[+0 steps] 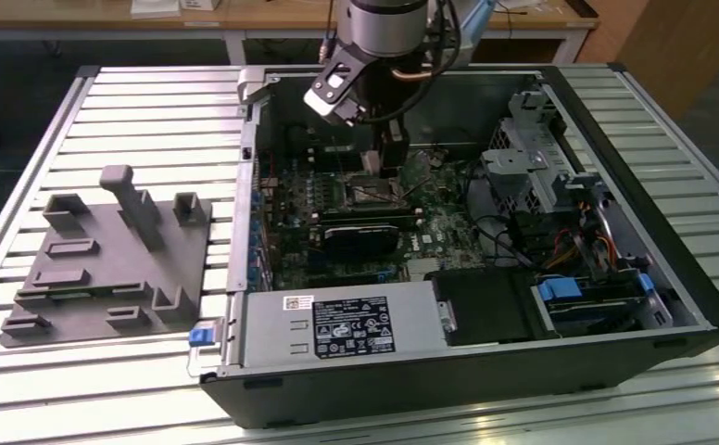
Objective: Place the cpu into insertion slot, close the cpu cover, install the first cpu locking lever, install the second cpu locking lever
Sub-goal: 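Place the cpu into insertion slot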
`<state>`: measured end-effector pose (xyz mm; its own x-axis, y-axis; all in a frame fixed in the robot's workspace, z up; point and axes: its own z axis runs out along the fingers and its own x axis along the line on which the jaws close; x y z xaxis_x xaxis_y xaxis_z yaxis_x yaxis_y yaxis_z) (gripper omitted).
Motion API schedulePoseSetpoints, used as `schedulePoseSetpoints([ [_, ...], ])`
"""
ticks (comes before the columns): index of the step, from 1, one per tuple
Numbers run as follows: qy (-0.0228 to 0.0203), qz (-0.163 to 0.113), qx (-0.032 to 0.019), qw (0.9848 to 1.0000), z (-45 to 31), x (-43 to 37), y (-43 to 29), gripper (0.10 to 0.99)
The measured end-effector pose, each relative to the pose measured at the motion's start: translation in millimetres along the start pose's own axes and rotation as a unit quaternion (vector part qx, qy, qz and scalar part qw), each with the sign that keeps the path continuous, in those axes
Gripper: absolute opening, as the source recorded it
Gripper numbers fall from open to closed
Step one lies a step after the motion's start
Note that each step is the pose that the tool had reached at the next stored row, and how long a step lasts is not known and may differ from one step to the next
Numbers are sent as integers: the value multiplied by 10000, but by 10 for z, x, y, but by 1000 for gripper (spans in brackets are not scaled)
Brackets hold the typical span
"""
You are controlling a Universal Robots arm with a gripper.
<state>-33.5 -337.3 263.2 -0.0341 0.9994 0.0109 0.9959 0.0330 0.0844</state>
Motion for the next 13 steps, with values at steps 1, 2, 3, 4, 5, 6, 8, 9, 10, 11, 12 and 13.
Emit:
schedulePoseSetpoints([
  [1,0,0,0,10000,18,0,-1,541],
  [2,0,0,0,10000,37,0,-3,541],
  [3,-2,0,0,10000,55,1,-4,541],
  [4,-3,0,0,10000,73,4,-6,541],
  [5,-6,0,0,10000,90,7,-7,541],
  [6,-10,-1,0,10000,107,12,-9,541],
  [8,-32,-3,1,10000,141,21,-11,541],
  [9,-56,-5,2,10000,156,25,-12,541],
  [10,-86,-7,3,10000,170,28,-14,541],
  [11,-118,-10,4,9999,182,31,-15,541],
  [12,-150,-12,5,9999,194,33,-16,541],
  [13,-179,-15,6,9998,206,36,-17,541],
])
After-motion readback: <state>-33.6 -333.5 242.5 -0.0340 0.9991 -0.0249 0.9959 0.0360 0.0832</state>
